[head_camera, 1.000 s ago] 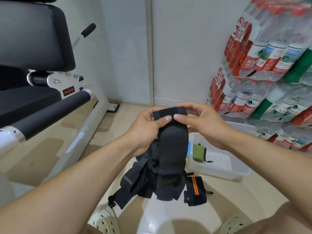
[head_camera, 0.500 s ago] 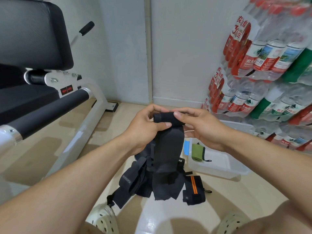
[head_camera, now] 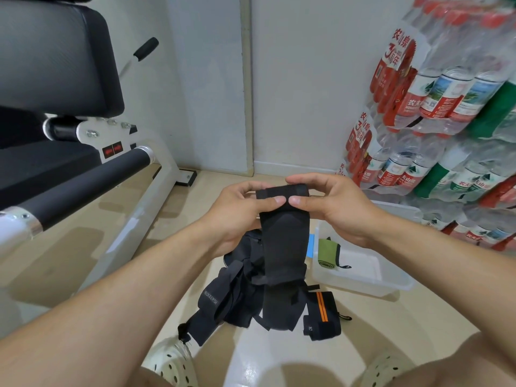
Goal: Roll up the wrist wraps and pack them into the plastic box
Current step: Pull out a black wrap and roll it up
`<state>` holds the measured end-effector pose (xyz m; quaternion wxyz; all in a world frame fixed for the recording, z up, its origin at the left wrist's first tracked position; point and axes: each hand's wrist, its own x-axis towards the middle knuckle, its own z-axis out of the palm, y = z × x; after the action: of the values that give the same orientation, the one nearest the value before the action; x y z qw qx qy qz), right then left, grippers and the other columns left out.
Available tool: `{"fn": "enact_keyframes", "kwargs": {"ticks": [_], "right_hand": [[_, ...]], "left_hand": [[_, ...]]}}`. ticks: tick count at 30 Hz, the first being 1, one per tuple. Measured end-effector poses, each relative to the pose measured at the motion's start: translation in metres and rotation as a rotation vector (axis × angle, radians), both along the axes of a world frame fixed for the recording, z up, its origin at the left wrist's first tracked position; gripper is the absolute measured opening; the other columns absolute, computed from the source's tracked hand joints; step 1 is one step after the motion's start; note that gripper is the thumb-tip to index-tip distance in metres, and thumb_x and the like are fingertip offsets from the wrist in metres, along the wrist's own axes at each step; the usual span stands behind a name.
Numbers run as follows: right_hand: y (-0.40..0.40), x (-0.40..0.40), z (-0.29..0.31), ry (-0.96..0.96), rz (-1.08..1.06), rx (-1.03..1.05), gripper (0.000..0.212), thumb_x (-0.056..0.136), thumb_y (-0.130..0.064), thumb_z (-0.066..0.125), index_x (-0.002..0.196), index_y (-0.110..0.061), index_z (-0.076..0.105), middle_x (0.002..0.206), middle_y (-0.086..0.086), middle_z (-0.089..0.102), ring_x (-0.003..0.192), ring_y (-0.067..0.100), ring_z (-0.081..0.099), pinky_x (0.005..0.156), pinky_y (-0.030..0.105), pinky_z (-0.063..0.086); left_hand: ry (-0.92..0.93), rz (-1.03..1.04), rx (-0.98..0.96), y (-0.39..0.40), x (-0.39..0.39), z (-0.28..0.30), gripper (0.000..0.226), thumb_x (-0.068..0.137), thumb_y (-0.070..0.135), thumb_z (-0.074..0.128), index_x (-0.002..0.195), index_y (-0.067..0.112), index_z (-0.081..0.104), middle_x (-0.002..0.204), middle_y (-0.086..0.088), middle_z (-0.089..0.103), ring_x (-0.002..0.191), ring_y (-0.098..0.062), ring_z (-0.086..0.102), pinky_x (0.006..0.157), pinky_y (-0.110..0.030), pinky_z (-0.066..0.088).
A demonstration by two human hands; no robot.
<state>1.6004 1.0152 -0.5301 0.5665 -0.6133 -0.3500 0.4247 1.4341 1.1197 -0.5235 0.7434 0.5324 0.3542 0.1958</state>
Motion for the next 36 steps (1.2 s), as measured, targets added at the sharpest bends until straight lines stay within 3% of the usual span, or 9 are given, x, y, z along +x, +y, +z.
{"fn": "enact_keyframes", "kwargs": {"ticks": [5, 9, 13, 16, 19, 21, 28, 33, 36], "right_hand": [[-0.001, 0.003, -0.001, 0.051, 0.031, -0.008, 0.056, 0.074, -0.013, 0.082, 0.128, -0.018, 0.068, 0.122, 0.004, 0.074, 0.107, 0.024, 0.074, 0.093, 0.039, 0.059], [0.0, -0.003, 0.0, 0.068, -0.134, 0.013, 0.066, 0.061, -0.026, 0.087, 0.122, -0.016, 0.065, 0.116, 0.01, 0.075, 0.1, 0.024, 0.076, 0.09, 0.042, 0.061], [0.002, -0.019, -0.006, 0.0, -0.264, 0.048, 0.043, 0.08, -0.023, 0.084, 0.121, -0.016, 0.073, 0.108, -0.001, 0.078, 0.098, 0.011, 0.075, 0.089, 0.032, 0.061], [0.005, -0.028, -0.017, -0.175, -0.272, 0.007, 0.033, 0.093, -0.029, 0.074, 0.126, -0.026, 0.073, 0.108, -0.01, 0.078, 0.1, 0.009, 0.074, 0.092, 0.036, 0.061], [0.006, -0.036, -0.019, -0.309, -0.259, -0.038, 0.036, 0.1, -0.037, 0.063, 0.136, -0.031, 0.066, 0.113, -0.015, 0.075, 0.105, 0.006, 0.07, 0.095, 0.035, 0.059], [0.006, -0.038, -0.015, -0.342, -0.241, -0.064, 0.038, 0.102, -0.038, 0.059, 0.139, -0.033, 0.062, 0.101, -0.023, 0.072, 0.102, 0.002, 0.067, 0.095, 0.031, 0.058], [0.006, -0.03, -0.003, -0.159, -0.08, -0.08, 0.017, 0.1, -0.03, 0.065, 0.111, -0.037, 0.075, 0.107, -0.007, 0.078, 0.1, 0.013, 0.074, 0.091, 0.034, 0.06], [0.0, -0.016, 0.007, 0.082, 0.014, -0.072, 0.034, 0.093, -0.017, 0.071, 0.127, -0.017, 0.069, 0.119, 0.02, 0.071, 0.103, 0.03, 0.074, 0.083, 0.033, 0.063], [0.0, -0.014, 0.007, 0.084, -0.02, -0.044, 0.036, 0.092, -0.009, 0.071, 0.128, -0.013, 0.069, 0.11, 0.011, 0.076, 0.098, 0.022, 0.076, 0.078, 0.028, 0.063]], "left_hand": [[-0.026, 0.028, 0.03, 0.0, 0.001, 0.002, 0.04, 0.081, 0.0, 0.08, 0.117, 0.006, 0.065, 0.102, -0.012, 0.076, 0.091, -0.025, 0.076, 0.071, -0.031, 0.061], [-0.05, 0.051, 0.05, 0.0, 0.002, 0.002, 0.04, 0.081, 0.002, 0.081, 0.118, 0.009, 0.066, 0.103, -0.008, 0.077, 0.093, -0.022, 0.076, 0.07, -0.027, 0.059], [-0.075, 0.058, 0.021, -0.002, 0.003, -0.001, 0.031, 0.09, 0.005, 0.073, 0.12, 0.01, 0.068, 0.109, -0.01, 0.076, 0.093, -0.021, 0.076, 0.072, -0.028, 0.059], [-0.059, 0.043, 0.046, -0.005, 0.004, -0.006, 0.025, 0.096, 0.003, 0.065, 0.119, 0.011, 0.069, 0.105, -0.008, 0.078, 0.093, -0.021, 0.076, 0.076, -0.03, 0.06], [-0.031, 0.034, 0.097, -0.004, 0.004, -0.01, 0.025, 0.099, 0.004, 0.061, 0.121, 0.013, 0.069, 0.108, -0.008, 0.077, 0.099, -0.022, 0.074, 0.083, -0.034, 0.061], [-0.02, 0.013, 0.114, -0.004, 0.004, -0.011, 0.027, 0.1, 0.006, 0.059, 0.125, 0.013, 0.066, 0.111, -0.008, 0.076, 0.102, -0.022, 0.074, 0.083, -0.033, 0.06], [0.005, -0.014, 0.158, 0.001, -0.001, -0.01, 0.03, 0.099, 0.004, 0.061, 0.127, 0.015, 0.063, 0.113, -0.008, 0.075, 0.102, -0.02, 0.073, 0.077, -0.025, 0.058], [0.004, -0.09, 0.281, 0.001, -0.002, -0.007, 0.037, 0.092, -0.003, 0.067, 0.116, 0.026, 0.068, 0.107, 0.001, 0.077, 0.102, -0.013, 0.073, 0.079, -0.022, 0.056], [0.008, -0.06, 0.286, 0.0, 0.0, -0.006, 0.046, 0.089, 0.002, 0.073, 0.126, 0.027, 0.063, 0.114, 0.002, 0.074, 0.102, -0.011, 0.072, 0.078, -0.018, 0.055]]}}
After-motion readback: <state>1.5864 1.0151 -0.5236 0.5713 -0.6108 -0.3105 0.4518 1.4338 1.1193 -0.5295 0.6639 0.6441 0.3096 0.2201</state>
